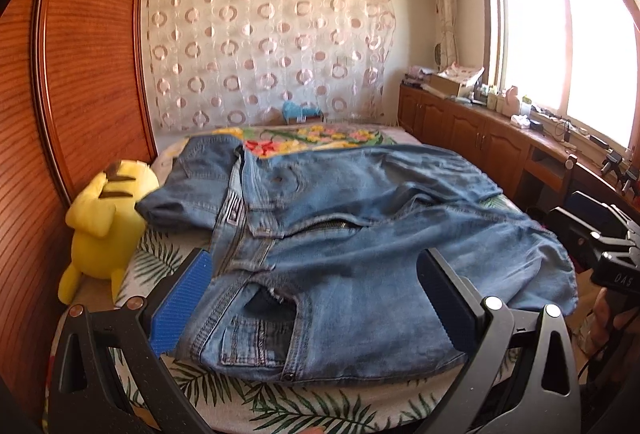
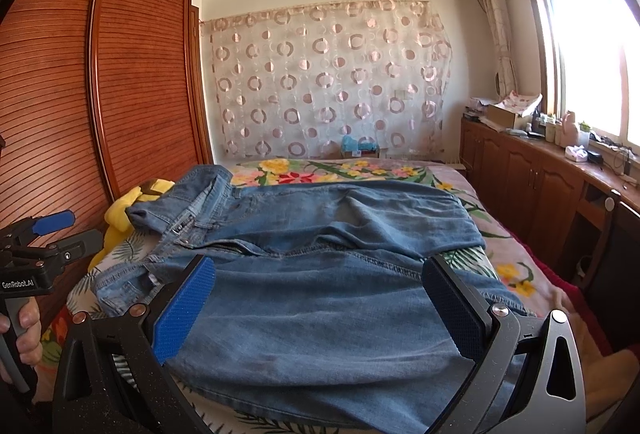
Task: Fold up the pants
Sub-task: 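Lower the left tool onto the jeans waistband and close it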
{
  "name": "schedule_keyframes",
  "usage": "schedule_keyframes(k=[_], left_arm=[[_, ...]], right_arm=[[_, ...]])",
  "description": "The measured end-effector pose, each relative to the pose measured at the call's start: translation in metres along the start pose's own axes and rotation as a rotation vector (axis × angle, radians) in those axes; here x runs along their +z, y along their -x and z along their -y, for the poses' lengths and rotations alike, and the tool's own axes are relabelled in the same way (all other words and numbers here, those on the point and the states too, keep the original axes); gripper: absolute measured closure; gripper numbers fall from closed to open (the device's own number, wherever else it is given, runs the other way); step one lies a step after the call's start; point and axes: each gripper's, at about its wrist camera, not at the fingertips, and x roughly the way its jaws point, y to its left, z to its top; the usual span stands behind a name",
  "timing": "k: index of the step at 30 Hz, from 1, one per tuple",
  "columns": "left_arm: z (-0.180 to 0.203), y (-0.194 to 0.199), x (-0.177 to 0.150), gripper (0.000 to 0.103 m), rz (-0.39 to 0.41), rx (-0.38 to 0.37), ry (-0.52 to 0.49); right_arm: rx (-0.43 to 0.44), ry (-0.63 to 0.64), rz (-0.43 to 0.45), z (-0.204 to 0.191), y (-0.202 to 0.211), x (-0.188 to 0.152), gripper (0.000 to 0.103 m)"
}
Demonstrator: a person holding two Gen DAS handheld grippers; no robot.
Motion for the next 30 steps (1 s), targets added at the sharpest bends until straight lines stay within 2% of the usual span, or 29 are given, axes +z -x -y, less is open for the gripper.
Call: schedule_keyframes(k=[10, 22, 26, 28, 30], left_arm=[[-0.025, -0.02, -0.017, 0.001, -0.064, 0.019, 0.003], [-0.081, -0.034, -0.046, 0.002, -0.132, 0.07, 0.065], [-0.095, -0.038, -0.06, 0.015, -0.174, 0.067, 0.087], [-0.101, -0.041, -0.07, 0.025, -0.197, 0.06, 0.099], [-0.107, -0.044, -0.077, 0.032, -0.214, 0.054, 0.114]], right_arm=[[-0.045, 0.003, -0.083, 0.018, -0.019, -0.01, 0.0], [-0.119, -0.034, -0.178, 0.038, -0.023, -0.011, 0.0], [-0.133, -0.042, -0.202, 0.034, -0.022, -0.014, 0.0], [-0.137, -0.043, -0.216, 0.029, -0.019, -0.017, 0.0], [-0.137, -0.041, -0.23, 0.028, -0.02, -0.018, 0.0]])
